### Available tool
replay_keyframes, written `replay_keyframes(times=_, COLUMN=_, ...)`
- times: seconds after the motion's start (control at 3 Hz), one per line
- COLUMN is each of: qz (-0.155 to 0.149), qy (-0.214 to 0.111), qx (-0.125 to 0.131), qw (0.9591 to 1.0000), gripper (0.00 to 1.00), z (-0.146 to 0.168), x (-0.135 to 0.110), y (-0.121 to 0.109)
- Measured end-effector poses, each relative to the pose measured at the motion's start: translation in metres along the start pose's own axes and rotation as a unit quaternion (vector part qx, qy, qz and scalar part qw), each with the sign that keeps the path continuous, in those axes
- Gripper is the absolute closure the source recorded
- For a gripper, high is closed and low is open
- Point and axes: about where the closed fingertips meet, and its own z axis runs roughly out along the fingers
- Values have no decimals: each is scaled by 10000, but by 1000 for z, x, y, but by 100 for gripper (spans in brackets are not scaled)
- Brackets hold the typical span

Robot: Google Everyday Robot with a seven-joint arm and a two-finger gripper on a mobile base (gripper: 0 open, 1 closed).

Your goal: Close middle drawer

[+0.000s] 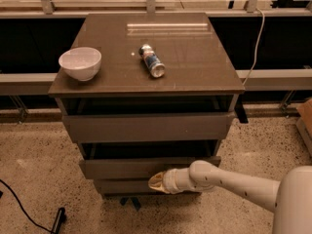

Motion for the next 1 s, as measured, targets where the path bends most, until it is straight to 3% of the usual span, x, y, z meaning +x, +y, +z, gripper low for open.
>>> replay_keyframes(times=1.0, qz=-312, qy=1, qx=446, qw=9985, gripper=100, z=7, x=-3, y=-55)
